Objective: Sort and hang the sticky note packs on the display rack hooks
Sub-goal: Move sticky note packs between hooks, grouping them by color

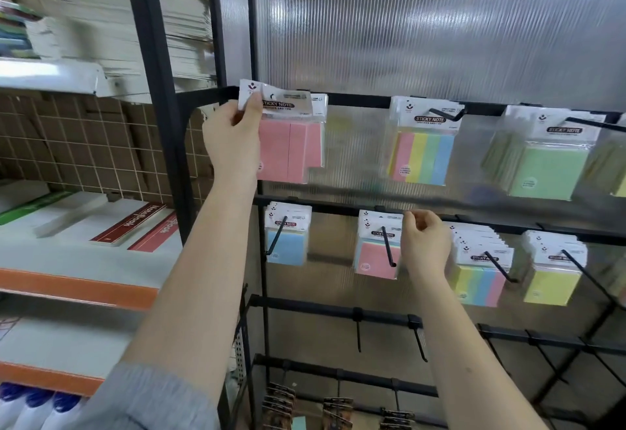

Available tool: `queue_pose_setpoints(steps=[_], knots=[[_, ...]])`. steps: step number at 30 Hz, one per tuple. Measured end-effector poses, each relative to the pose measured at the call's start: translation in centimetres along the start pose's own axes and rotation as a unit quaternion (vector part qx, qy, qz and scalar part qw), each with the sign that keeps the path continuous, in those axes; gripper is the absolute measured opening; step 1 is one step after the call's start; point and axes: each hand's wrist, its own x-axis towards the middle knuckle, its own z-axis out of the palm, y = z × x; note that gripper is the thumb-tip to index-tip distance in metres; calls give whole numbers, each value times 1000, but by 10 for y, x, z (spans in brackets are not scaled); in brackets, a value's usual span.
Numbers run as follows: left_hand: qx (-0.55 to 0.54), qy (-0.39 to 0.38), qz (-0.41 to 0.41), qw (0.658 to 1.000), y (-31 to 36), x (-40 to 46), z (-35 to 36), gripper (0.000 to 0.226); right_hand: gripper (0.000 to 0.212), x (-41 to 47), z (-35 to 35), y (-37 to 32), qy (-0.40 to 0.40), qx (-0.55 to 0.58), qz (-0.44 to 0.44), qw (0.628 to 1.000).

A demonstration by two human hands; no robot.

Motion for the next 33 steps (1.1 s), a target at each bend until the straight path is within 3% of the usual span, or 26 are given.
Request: queue_pose_setpoints(steps=[7, 16, 22, 27, 33], knots=[[-10, 10, 26, 1000, 2, -3, 0, 24, 10, 2, 1, 6, -15, -4, -7, 1000], [-9, 11, 12, 1000, -13, 7, 14, 32, 21, 11, 5, 22, -32, -40, 13, 999], [-34, -7, -50, 998, -24, 20, 36, 26, 25, 18, 6, 27, -52, -53, 21, 997], [-6, -2, -94, 996, -28, 35, 53, 36, 31, 23, 8, 36, -81, -65, 28, 994], [-4, -5, -153, 988, -33, 42, 65, 27, 42, 25, 16, 49, -98, -74, 50, 991]])
